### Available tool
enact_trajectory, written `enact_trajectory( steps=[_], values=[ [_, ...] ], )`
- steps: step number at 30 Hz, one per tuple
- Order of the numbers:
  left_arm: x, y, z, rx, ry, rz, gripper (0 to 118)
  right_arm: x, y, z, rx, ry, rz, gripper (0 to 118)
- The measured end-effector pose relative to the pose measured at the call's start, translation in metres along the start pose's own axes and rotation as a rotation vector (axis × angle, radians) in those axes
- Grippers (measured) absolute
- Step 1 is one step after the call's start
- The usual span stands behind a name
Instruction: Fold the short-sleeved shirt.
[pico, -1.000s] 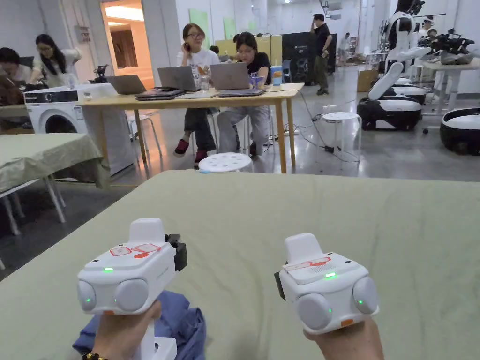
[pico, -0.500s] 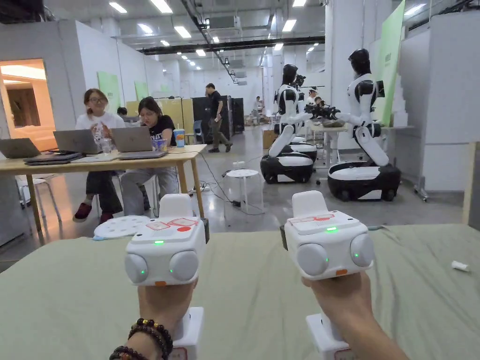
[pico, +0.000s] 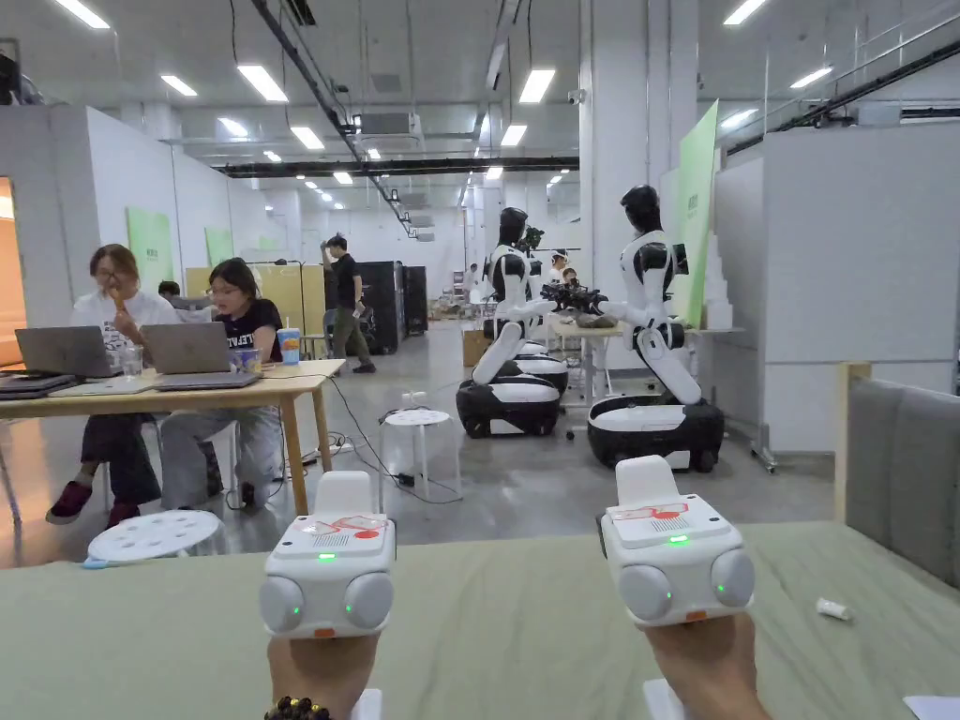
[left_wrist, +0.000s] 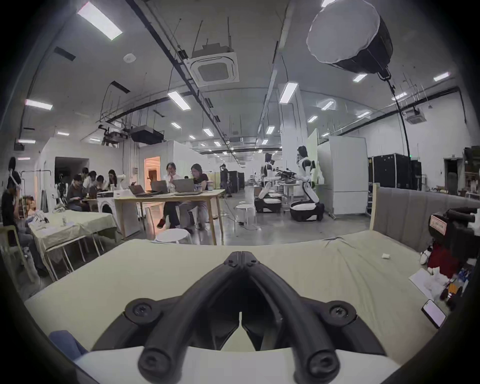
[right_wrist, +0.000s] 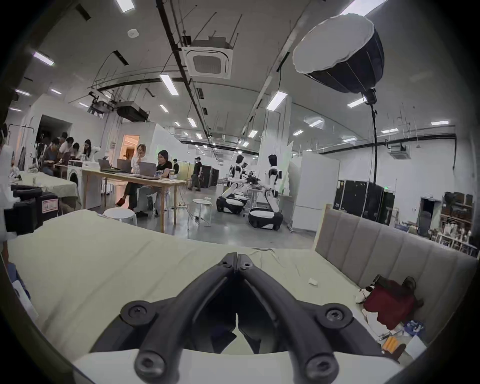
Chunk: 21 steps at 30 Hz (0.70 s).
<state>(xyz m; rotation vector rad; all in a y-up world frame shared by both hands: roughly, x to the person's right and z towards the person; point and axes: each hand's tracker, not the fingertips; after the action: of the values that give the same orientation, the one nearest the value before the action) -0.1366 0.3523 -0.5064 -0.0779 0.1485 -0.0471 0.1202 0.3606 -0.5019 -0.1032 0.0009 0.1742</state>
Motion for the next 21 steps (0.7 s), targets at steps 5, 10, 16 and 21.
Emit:
enact_trajectory(
  steps=[5, 10, 16, 21],
  values=[
    [-0.015, -0.01, -0.011, -0.023, 0.027, 0.047, 0, -0.008, -0.004, -0.001, 0.018, 0.029, -0.051, 0],
    [-0.023, -0.017, -0.013, -0.026, 0.045, 0.018, 0, -0.019, -0.012, -0.013, 0.012, 0.046, -0.069, 2],
    [-0.016, -0.022, -0.012, -0.031, 0.005, -0.009, 64, -0.025, -0.016, -0.018, -0.005, 0.091, -0.07, 89],
    [-0.015, -0.025, -0.015, -0.015, 0.014, -0.012, 118, -0.027, -0.019, -0.012, 0.021, 0.077, -0.054, 118]
  ],
)
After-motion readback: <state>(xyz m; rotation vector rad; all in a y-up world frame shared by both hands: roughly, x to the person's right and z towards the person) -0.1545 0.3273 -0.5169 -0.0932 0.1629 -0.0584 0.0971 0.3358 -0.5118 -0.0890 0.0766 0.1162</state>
